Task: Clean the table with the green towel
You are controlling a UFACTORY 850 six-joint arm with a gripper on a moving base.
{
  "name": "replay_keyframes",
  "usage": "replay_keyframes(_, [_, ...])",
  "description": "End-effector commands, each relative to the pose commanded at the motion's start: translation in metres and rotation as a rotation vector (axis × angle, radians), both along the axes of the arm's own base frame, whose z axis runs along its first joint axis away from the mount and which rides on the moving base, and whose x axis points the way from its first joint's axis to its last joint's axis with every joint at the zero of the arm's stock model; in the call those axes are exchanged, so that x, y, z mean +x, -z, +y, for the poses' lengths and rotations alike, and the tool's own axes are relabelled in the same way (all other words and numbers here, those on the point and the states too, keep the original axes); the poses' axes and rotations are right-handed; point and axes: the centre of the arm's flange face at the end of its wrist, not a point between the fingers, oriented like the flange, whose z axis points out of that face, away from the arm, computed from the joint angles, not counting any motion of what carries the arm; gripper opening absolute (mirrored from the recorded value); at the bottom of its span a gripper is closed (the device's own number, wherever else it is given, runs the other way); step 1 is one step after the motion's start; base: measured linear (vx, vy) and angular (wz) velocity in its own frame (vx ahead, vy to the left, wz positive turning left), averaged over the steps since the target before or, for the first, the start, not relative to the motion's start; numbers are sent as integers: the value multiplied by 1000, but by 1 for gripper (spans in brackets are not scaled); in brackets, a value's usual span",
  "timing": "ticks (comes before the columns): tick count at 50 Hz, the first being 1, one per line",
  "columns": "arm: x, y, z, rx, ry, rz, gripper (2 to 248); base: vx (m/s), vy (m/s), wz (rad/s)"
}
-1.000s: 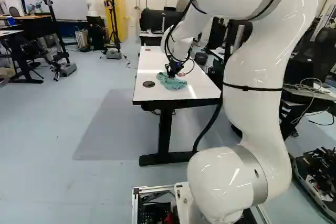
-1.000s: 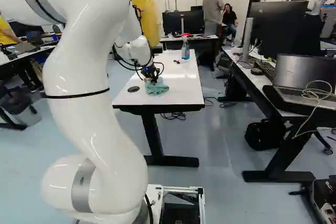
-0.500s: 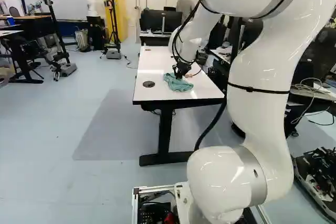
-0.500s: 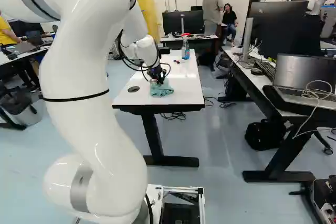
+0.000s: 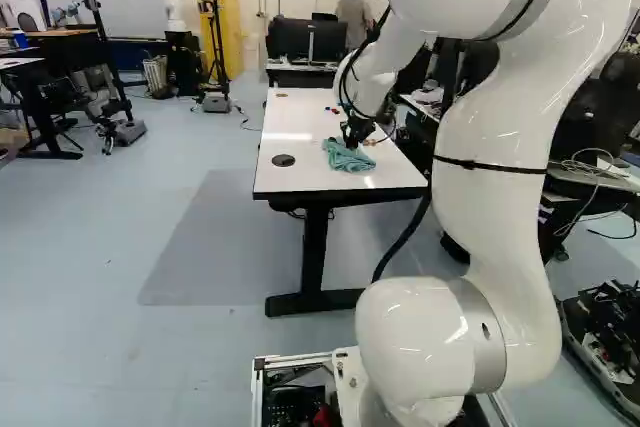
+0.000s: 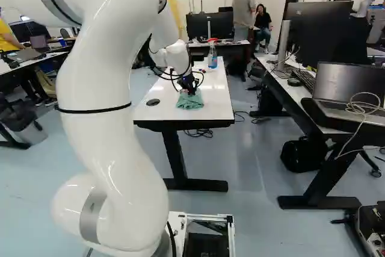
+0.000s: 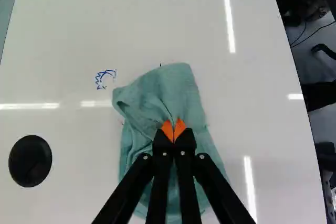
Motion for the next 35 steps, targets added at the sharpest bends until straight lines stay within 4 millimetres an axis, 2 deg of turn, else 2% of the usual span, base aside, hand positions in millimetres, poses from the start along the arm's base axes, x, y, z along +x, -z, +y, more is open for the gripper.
replay_keyframes(17, [31, 2, -9, -2, 9, -21, 22, 0, 0, 0])
replay_keyframes(35, [62, 4, 3, -4, -13, -44, 22, 0, 0, 0])
